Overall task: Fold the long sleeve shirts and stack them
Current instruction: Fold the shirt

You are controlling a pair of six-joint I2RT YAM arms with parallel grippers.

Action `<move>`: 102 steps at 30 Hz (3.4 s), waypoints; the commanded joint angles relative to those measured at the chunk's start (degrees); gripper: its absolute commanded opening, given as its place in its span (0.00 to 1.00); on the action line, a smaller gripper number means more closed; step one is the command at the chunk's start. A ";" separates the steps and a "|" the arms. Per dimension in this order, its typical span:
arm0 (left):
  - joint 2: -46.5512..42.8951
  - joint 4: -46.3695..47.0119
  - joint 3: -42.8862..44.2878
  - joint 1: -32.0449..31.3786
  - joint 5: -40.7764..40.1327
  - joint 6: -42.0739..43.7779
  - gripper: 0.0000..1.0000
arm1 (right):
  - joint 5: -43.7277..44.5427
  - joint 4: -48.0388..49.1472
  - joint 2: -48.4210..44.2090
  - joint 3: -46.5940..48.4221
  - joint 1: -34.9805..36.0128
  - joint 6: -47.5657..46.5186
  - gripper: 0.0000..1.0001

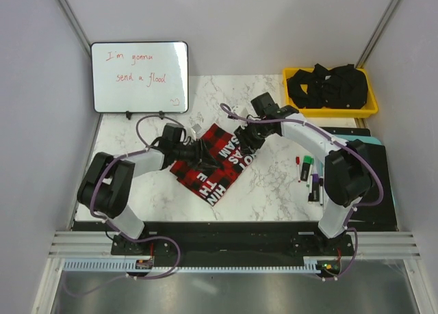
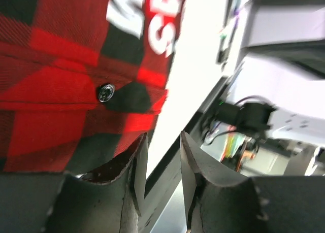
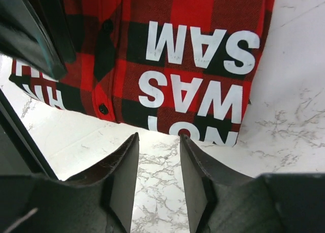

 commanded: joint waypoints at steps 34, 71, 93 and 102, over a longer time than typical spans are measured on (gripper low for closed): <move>-11.06 4.40 -8.24 26.27 -9.93 -3.37 0.78 | 13.82 9.38 4.44 9.42 11.54 -17.80 0.54; 18.66 15.30 4.70 11.59 -11.61 -6.97 0.60 | 9.34 1.91 28.35 25.78 6.36 -7.15 0.40; 11.77 -47.77 64.94 8.87 -26.17 44.67 0.02 | -4.72 2.35 10.43 20.95 -10.24 10.78 0.47; 19.26 -51.15 64.66 -13.87 -62.21 73.86 0.02 | -6.13 2.96 9.10 16.46 -16.75 11.22 0.47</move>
